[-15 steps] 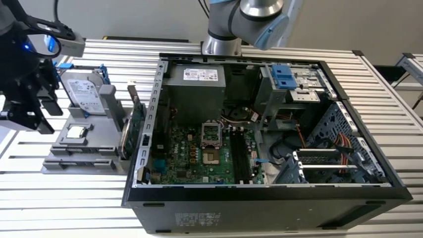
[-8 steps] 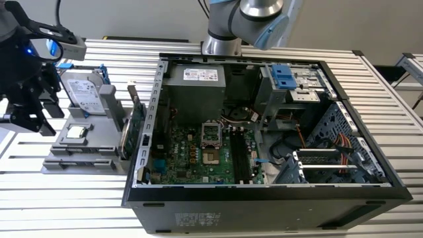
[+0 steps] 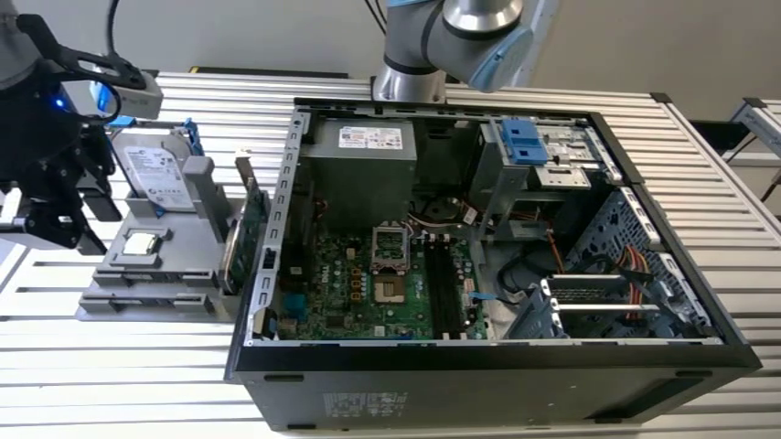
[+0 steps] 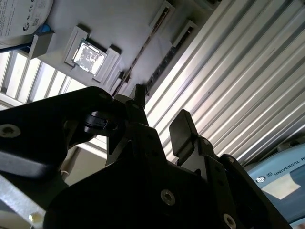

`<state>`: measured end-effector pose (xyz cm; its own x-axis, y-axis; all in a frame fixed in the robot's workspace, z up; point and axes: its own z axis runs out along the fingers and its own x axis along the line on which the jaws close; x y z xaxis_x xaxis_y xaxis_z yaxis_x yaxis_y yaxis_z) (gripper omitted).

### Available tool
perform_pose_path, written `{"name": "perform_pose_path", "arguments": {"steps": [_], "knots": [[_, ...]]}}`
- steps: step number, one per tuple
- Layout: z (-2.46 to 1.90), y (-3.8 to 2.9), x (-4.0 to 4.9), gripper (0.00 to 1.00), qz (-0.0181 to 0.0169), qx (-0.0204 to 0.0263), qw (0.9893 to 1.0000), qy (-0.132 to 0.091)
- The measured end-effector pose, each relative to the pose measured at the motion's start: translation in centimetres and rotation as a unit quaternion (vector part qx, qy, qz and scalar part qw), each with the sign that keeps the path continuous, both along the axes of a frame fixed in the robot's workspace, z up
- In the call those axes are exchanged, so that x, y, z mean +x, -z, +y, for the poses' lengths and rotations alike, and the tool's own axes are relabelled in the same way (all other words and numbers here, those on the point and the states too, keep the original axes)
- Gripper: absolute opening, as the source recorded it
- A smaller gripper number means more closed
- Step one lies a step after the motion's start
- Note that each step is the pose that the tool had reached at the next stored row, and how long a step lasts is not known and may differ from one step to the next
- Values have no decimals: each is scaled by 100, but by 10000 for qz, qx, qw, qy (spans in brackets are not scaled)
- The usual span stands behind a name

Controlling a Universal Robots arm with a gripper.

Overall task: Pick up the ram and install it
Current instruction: 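Pick up the ram and move it above insertion slot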

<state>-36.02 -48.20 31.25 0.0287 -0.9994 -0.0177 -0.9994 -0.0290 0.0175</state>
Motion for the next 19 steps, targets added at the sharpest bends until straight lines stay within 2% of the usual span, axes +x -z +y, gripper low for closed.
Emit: {"name": "perform_pose_path", "arguments": {"steps": [19], "knots": [[0, 170, 0, 100, 0, 0, 10000, 10]]}}
